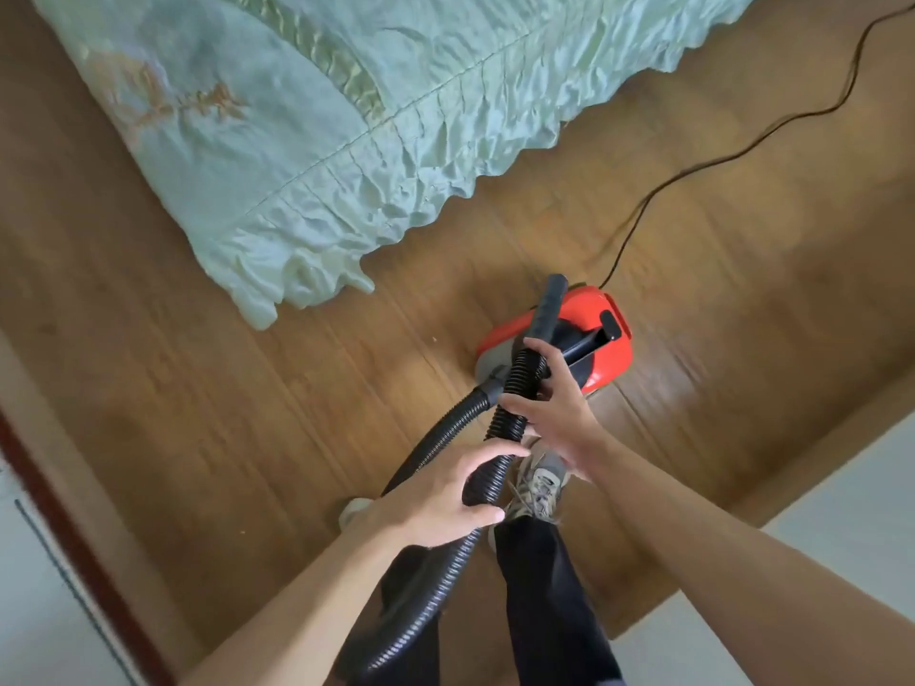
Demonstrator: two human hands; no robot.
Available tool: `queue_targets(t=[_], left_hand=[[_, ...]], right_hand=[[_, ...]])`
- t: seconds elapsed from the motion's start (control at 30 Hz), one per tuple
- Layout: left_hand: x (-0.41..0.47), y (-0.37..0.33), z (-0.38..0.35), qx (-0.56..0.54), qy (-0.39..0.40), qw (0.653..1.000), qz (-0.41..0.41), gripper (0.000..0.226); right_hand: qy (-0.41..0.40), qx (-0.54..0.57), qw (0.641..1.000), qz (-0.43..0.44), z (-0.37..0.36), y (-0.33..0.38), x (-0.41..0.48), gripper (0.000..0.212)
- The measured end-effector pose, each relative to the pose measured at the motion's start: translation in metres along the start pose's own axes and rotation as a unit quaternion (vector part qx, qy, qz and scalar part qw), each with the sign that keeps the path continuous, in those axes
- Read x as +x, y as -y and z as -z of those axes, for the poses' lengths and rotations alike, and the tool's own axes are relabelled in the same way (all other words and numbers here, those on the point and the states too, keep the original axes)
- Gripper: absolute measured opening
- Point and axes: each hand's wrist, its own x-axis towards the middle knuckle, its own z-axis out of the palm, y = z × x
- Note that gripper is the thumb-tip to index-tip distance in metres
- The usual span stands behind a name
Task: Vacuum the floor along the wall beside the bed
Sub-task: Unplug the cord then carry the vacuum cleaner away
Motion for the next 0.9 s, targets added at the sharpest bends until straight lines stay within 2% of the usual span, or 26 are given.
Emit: queue_targets(t=[0.23,0.47,0.83,0.9], left_hand=[[0.055,-0.042,-0.02,0.021,0.016,1.0,0.0,0.067],[0.11,-0.065,-0.034,0.041,0.055,0.997,0.045,0.067],[0.158,-0.071,-0.05,0.079,0.153,0.978,0.114,0.065],[0.166,-0.065,-0.054,0.075,0.166,0.976,0.117,0.067]], right_hand=[[-0.049,0.079,0.994,-0.049,0.086,-0.024,0.006,0.065],[-0.054,0.156,0.981,-0.105,0.135,-0.042,0.023,0.06],[-0.062,0.172,0.965,-0.186,0.164,-0.086,0.044,0.064],[-0.074,0.123,0.971,-0.192,0.165,-0.094,0.052,0.065]])
